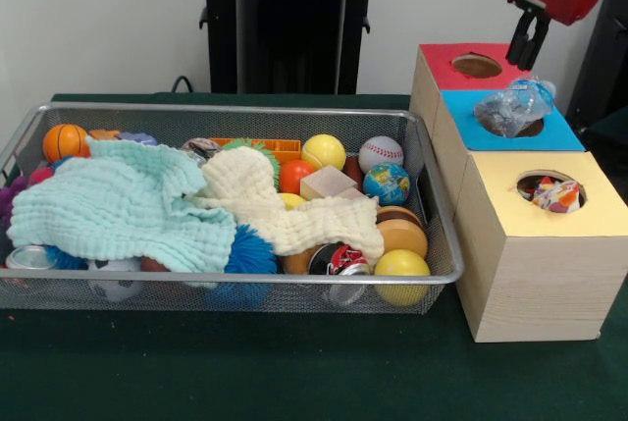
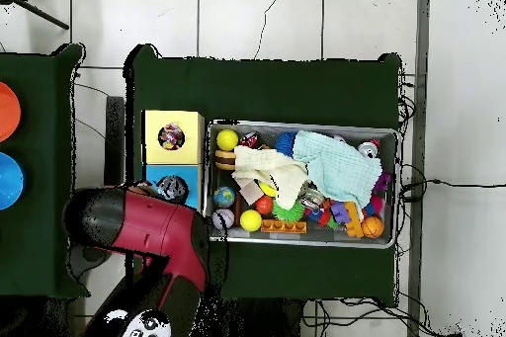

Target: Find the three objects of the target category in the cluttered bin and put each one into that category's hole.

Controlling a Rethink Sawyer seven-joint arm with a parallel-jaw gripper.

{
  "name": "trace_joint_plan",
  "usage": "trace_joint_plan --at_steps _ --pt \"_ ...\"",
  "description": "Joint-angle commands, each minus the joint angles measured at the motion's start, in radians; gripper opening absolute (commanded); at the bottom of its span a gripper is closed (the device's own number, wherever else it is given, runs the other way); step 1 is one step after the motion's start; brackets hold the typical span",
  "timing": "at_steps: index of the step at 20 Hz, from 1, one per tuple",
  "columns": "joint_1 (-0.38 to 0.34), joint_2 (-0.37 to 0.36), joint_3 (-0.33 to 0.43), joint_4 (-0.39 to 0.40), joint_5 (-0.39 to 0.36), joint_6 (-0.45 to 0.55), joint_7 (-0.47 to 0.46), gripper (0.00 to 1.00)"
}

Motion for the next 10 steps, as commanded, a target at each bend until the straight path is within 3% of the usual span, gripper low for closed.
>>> trace_joint_plan --at_steps 1,10 --pt "-0.028 0.058 0.097 0.056 0.038 -0.113 0.238 0.0" --pt "-0.052 0.118 0.13 0.055 0.038 -0.186 0.22 0.0"
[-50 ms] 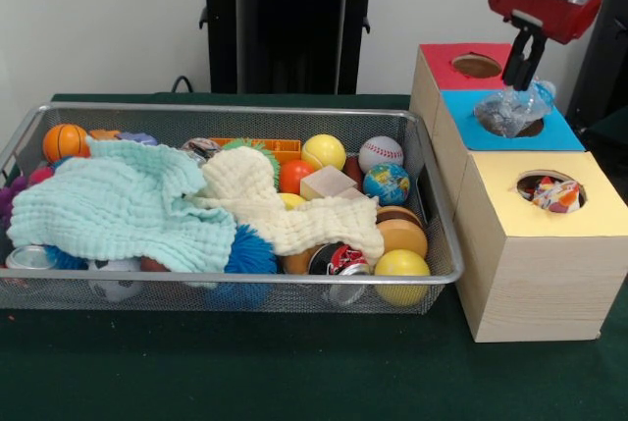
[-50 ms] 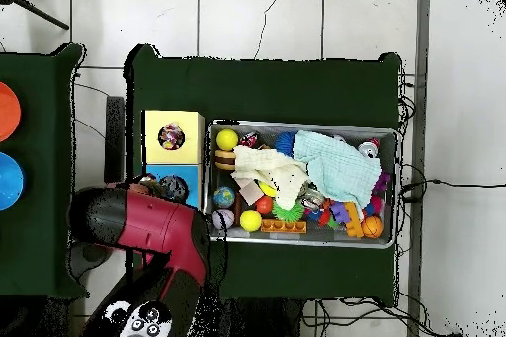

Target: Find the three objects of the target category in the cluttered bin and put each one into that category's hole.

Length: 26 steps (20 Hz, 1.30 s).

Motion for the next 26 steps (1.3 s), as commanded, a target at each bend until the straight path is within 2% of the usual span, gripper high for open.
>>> trace_joint_plan --at_steps 1,21,26 --pt "-0.052 0.086 0.125 0.055 0.04 -0.074 0.218 0.0" --pt "-0.042 0.149 0.124 0.029 0.05 -0.116 0.22 0.0" --pt "-0.07 0.163 0.178 0.051 0.074 -0.142 0.2 0.0"
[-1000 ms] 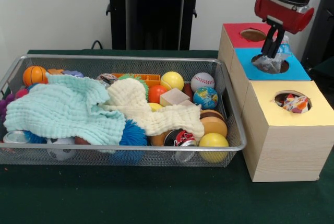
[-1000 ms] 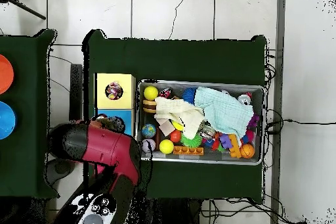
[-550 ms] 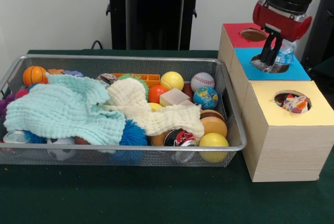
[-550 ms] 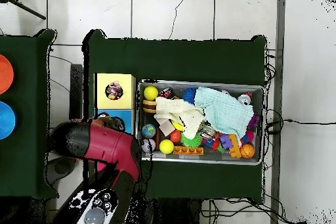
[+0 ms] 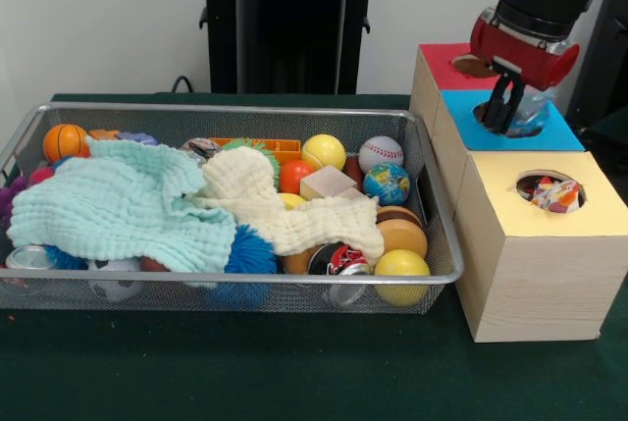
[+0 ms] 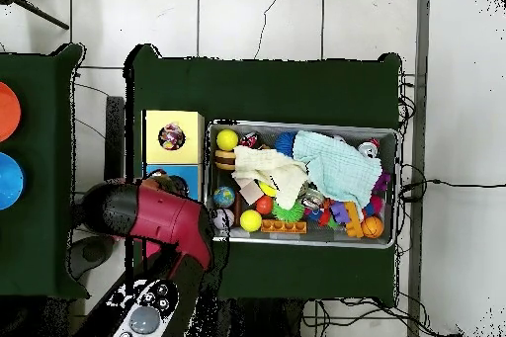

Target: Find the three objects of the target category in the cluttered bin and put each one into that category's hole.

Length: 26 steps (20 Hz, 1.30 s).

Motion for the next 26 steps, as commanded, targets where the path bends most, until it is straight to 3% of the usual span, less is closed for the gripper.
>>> trace_joint_plan --at_steps 1,6,9,13,16,18,22,26 --pt "-0.059 0.082 0.164 0.058 0.042 -0.038 0.196 0.0" --pt "-0.087 0.042 0.211 0.095 0.053 0.053 0.179 0.0" --pt "-0.083 0.039 0.198 0.088 0.026 0.062 0.178 0.0" --pt "-0.042 0.038 0.12 0.053 -0.018 0.069 0.2 0.0" --pt "-0.012 0.007 0.037 0.015 -0.056 0.118 0.203 0.0" --pt "-0.013 -0.03 0.022 0.006 -0.06 0.153 0.193 0.0" --pt "-0.061 -0.077 0.084 0.035 -0.034 0.124 0.148 0.0" --pt "-0.077 -0.086 0.082 0.03 -0.046 0.118 0.137 0.0"
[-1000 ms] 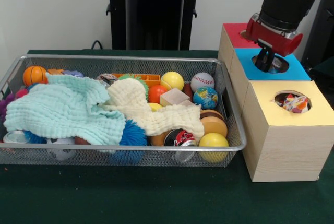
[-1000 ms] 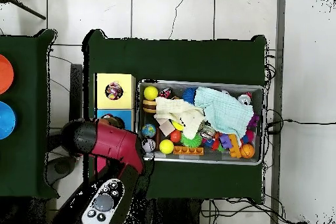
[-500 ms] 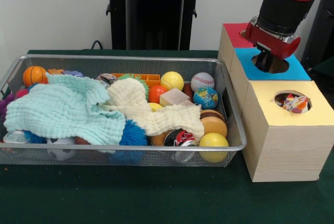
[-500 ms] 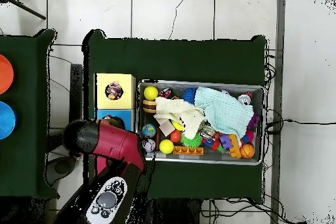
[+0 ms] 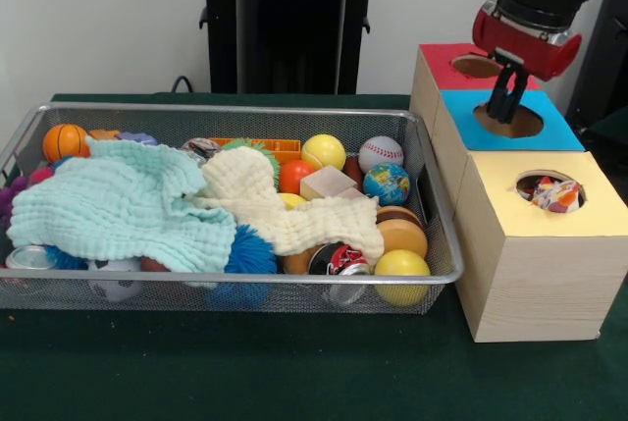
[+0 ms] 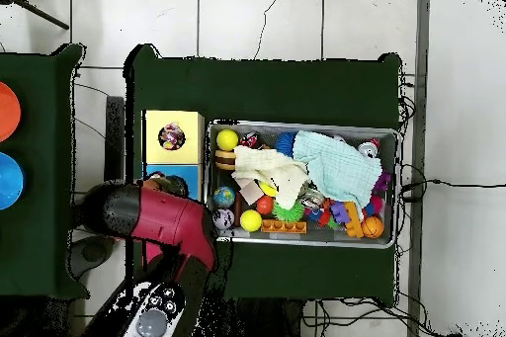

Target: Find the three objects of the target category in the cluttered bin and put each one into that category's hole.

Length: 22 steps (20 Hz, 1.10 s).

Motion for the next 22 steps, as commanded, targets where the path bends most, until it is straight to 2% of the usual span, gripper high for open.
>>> trace_joint_plan --at_steps 1,7,14,22 --pt "-0.059 -0.042 0.052 0.01 -0.025 0.085 0.135 0.0" --pt "-0.122 -0.095 0.069 0.004 -0.038 0.131 0.085 0.0" --pt "-0.222 -0.117 0.057 -0.044 -0.137 0.199 -0.032 0.0" --pt "-0.369 -0.095 0.126 -0.027 -0.252 0.085 -0.127 0.0"
